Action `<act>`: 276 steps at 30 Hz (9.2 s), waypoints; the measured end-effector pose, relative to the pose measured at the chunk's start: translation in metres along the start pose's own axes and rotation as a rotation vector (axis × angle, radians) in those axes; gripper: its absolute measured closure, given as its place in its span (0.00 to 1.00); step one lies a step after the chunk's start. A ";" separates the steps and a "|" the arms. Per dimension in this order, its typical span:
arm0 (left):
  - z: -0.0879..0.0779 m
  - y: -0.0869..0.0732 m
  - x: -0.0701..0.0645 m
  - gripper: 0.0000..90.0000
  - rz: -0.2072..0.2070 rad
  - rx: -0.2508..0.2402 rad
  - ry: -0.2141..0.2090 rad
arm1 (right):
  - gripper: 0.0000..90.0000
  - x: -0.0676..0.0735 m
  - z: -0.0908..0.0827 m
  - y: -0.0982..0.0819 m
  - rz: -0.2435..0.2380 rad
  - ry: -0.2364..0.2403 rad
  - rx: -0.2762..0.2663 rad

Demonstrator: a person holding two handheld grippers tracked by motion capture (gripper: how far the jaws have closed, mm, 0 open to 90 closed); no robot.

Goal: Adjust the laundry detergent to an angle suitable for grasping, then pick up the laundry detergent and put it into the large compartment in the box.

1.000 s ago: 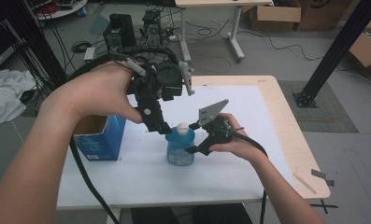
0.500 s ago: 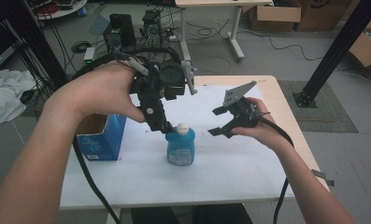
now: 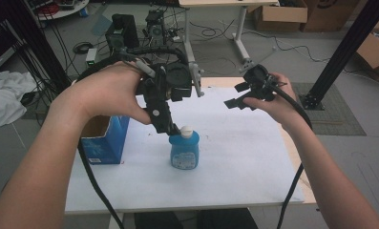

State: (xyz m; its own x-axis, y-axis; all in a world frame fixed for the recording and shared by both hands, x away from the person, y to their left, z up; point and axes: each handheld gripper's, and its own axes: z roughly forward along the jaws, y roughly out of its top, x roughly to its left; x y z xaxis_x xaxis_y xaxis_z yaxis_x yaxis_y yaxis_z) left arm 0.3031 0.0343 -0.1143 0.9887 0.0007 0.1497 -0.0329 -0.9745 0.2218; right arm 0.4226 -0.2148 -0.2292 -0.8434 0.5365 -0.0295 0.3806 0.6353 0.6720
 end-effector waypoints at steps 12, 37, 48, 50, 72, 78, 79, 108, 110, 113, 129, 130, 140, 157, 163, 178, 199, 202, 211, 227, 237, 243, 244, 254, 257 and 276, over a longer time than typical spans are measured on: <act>0.002 -0.003 0.004 0.17 -0.001 0.011 0.010 | 0.27 -0.015 -0.032 0.036 0.035 -0.077 0.095; 0.002 0.000 0.005 0.17 -0.006 0.009 0.028 | 0.26 -0.033 -0.043 0.042 0.105 -0.108 0.210; 0.001 -0.003 0.013 0.17 -0.017 0.015 0.043 | 0.25 -0.038 -0.044 0.041 0.106 -0.106 0.197; 0.003 -0.003 0.015 0.17 -0.019 0.013 0.038 | 0.24 -0.039 -0.043 0.041 0.106 -0.102 0.192; 0.059 0.000 0.038 0.17 -0.040 0.056 -0.016 | 0.24 -0.045 -0.041 0.031 0.102 -0.080 0.184; 0.077 0.002 0.039 0.17 -0.031 0.068 -0.036 | 0.23 -0.045 -0.038 0.029 0.094 -0.074 0.186; 0.080 0.003 0.038 0.17 -0.031 0.073 -0.037 | 0.23 -0.045 -0.038 0.028 0.095 -0.074 0.190; 0.151 0.009 0.040 0.17 -0.011 0.165 -0.094 | 0.23 -0.045 -0.026 0.023 0.089 -0.057 0.217; 0.154 0.009 0.040 0.17 -0.011 0.164 -0.096 | 0.23 -0.045 -0.025 0.022 0.089 -0.059 0.217; 0.160 0.007 0.040 0.17 -0.021 0.163 -0.100 | 0.23 -0.045 -0.024 0.022 0.090 -0.055 0.218; 0.182 0.005 0.039 0.17 -0.023 0.178 -0.112 | 0.23 -0.045 -0.020 0.021 0.086 -0.053 0.224; 0.183 0.005 0.039 0.17 -0.022 0.180 -0.109 | 0.23 -0.045 -0.020 0.020 0.086 -0.053 0.225; 0.183 0.004 0.039 0.23 -0.021 0.179 -0.120 | 0.23 -0.046 -0.018 0.019 0.092 -0.049 0.227; 0.184 0.003 0.039 0.29 -0.022 0.191 -0.124 | 0.23 -0.049 -0.018 0.016 0.099 -0.042 0.225; 0.184 0.003 0.039 0.31 -0.021 0.186 -0.130 | 0.23 -0.049 -0.019 0.014 0.105 -0.037 0.221; 0.184 0.003 0.040 0.37 -0.016 0.197 -0.118 | 0.23 -0.050 -0.019 0.012 0.107 -0.032 0.219; 0.185 0.004 0.040 0.41 0.007 0.200 -0.106 | 0.23 -0.052 -0.018 0.010 0.122 -0.029 0.218; 0.185 0.004 0.040 0.41 0.008 0.198 -0.106 | 0.24 -0.053 -0.018 0.009 0.124 -0.029 0.220; 0.185 0.005 0.039 0.42 0.016 0.202 -0.105 | 0.24 -0.053 -0.018 0.008 0.123 -0.026 0.219; 0.151 0.017 0.042 0.42 -0.058 0.204 -0.079 | 0.24 -0.053 -0.018 0.007 0.128 -0.026 0.223; 0.105 0.027 0.049 0.42 -0.134 0.229 -0.083 | 0.24 -0.052 -0.013 0.007 0.125 -0.021 0.230; 0.078 0.028 0.054 0.42 -0.179 0.218 -0.081 | 0.24 -0.051 -0.013 0.007 0.128 -0.023 0.233; 0.074 0.028 0.056 0.42 -0.193 0.215 -0.082 | 0.24 -0.051 -0.013 0.007 0.127 -0.024 0.235; 0.034 0.024 0.071 0.42 -0.399 0.226 -0.042 | 0.25 -0.054 -0.015 0.006 0.131 -0.022 0.236; 0.022 0.019 0.077 0.42 -0.475 0.212 -0.031 | 0.25 -0.055 -0.015 0.005 0.134 -0.024 0.239; -0.033 -0.053 0.108 0.42 -1.061 0.160 0.106 | 0.25 -0.062 -0.016 0.001 0.153 -0.021 0.243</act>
State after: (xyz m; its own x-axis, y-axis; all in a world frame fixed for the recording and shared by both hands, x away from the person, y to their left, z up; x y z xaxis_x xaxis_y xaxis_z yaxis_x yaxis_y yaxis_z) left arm 0.4072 0.0937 -0.0780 0.4832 0.8746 0.0395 0.8609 -0.4828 0.1602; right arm 0.4692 -0.2567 -0.2149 -0.7622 0.6460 0.0416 0.5846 0.6594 0.4727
